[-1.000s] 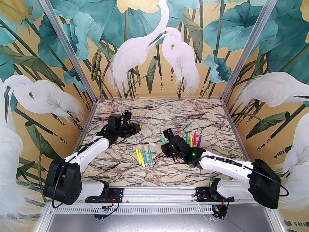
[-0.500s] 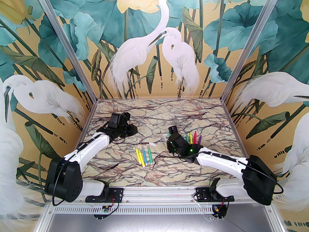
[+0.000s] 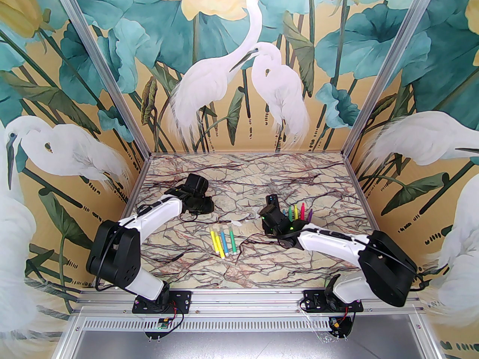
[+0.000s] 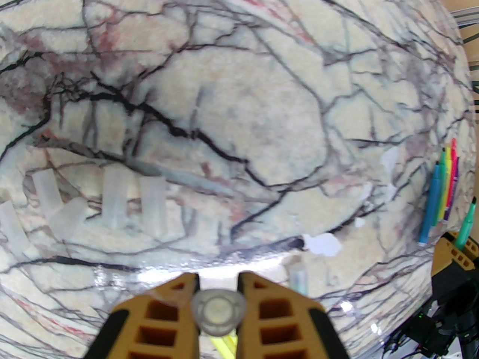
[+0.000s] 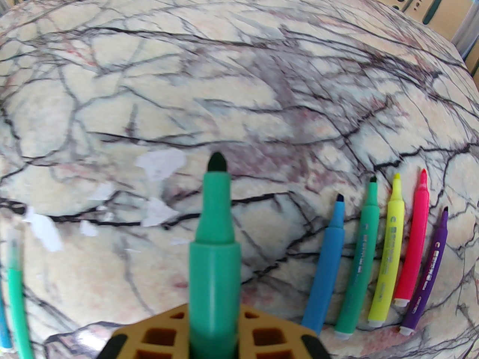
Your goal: Open the pen caps
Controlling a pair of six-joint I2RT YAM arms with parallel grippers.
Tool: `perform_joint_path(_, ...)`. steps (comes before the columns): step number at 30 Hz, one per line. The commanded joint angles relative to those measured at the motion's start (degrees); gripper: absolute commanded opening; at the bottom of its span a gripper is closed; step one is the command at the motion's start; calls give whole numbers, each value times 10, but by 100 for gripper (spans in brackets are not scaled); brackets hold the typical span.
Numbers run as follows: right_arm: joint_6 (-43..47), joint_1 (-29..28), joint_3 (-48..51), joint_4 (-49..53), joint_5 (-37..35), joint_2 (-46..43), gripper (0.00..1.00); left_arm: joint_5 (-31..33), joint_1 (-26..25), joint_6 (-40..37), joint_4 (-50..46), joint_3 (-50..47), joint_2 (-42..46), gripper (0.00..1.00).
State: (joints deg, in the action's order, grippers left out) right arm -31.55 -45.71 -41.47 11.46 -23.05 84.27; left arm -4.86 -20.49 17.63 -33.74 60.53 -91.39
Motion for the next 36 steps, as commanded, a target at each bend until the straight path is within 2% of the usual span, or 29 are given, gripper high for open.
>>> perform_joint_path(1, -16, 4, -20, 6, -27, 18, 5, 28, -7, -17, -22, 17, -23, 0)
perform_joint_path(16, -26, 11, -43, 19, -48, 88, 8, 51, -16, -26, -30, 39, -90, 0)
perform_joint_path(23, -39, 19, -51, 40, -55, 113, 13, 53, -17, -29, -33, 43, -100, 0)
perform_joint_path(36, -58, 26, -50, 47, -57, 137, 17, 53, -21, -29, -35, 46, -120, 9)
